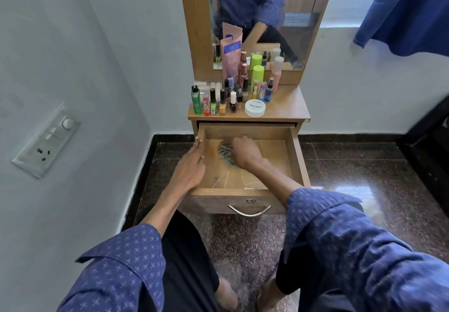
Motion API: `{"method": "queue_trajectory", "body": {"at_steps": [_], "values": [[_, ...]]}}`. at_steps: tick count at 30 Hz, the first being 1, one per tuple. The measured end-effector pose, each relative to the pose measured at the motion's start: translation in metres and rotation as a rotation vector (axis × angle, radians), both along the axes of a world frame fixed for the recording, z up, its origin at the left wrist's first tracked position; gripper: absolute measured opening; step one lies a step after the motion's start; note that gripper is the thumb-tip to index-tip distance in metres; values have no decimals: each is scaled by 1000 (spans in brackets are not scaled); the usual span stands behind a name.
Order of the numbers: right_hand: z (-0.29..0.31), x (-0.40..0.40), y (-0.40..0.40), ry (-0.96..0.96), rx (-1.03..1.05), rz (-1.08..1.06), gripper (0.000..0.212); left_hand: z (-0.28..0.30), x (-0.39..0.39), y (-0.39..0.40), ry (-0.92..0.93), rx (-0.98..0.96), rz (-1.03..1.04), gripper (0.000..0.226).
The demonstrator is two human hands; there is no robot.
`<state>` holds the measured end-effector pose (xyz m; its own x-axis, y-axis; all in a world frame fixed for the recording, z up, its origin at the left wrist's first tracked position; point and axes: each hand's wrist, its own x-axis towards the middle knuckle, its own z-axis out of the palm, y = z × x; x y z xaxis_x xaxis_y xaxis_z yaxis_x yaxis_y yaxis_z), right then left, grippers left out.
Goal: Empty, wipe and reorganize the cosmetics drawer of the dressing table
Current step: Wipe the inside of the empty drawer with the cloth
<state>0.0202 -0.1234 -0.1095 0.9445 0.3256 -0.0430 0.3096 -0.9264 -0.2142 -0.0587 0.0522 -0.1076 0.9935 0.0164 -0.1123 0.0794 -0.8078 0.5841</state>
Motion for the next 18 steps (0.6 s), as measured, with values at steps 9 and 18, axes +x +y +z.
{"method": "queue_trajectory", "body": {"at_steps": [9, 18], "values": [[2, -5, 32, 201, -1, 264, 32, -2, -2, 1, -35, -8, 2, 56], [-4, -27, 7, 461, 17, 562, 46, 0, -8, -8, -4, 108, -11, 60]]}}
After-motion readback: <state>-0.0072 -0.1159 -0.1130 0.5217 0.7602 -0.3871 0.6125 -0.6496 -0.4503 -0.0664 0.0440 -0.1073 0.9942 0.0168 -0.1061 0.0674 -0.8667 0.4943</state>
